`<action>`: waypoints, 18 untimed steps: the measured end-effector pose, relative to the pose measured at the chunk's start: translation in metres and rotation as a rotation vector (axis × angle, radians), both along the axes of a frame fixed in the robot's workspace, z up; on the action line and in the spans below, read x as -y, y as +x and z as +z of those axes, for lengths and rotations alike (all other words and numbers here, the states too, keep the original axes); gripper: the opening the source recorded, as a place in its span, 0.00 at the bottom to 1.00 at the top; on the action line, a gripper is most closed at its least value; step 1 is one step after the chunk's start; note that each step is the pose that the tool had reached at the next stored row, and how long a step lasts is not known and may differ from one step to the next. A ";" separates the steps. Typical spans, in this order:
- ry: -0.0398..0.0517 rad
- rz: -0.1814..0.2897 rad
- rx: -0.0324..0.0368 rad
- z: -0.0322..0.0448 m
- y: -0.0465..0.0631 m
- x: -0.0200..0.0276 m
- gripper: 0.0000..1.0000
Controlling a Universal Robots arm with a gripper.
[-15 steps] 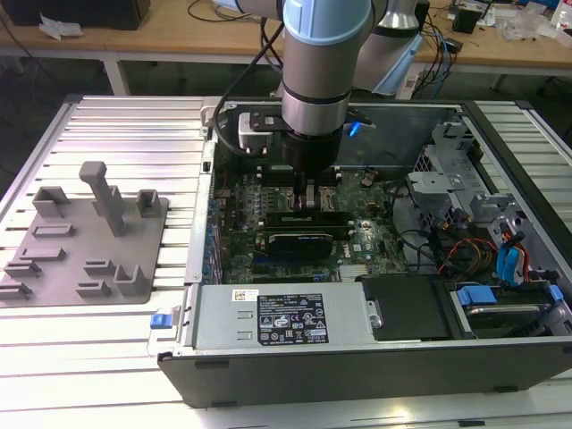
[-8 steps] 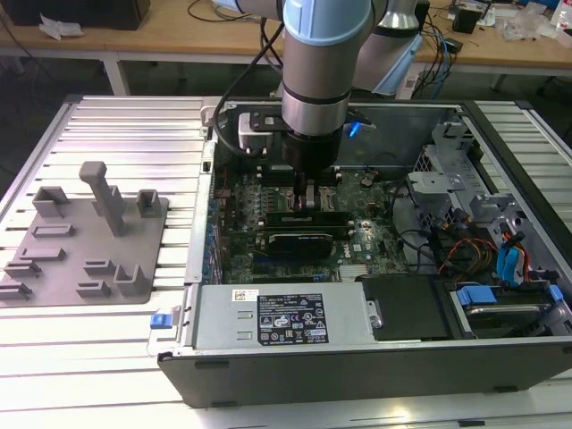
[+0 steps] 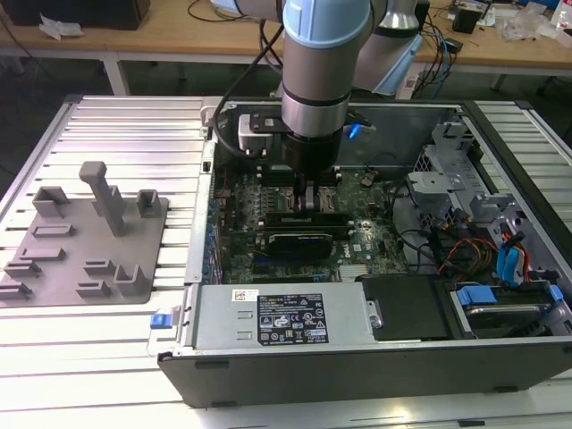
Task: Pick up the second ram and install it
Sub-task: 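Insert the second ram into the second slot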
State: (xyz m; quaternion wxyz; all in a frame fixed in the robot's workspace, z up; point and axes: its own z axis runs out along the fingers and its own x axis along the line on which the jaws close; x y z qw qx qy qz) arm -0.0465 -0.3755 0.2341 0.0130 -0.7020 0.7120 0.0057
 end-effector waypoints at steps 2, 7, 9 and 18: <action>-0.0001 0.000 -0.0001 -0.0006 0.000 0.0000 0.09; 0.0001 0.001 0.0000 -0.0001 0.000 0.0000 0.09; 0.0001 0.001 0.0000 -0.0001 0.000 0.0000 0.09; -0.0001 0.016 -0.0001 -0.0007 0.001 0.0000 0.09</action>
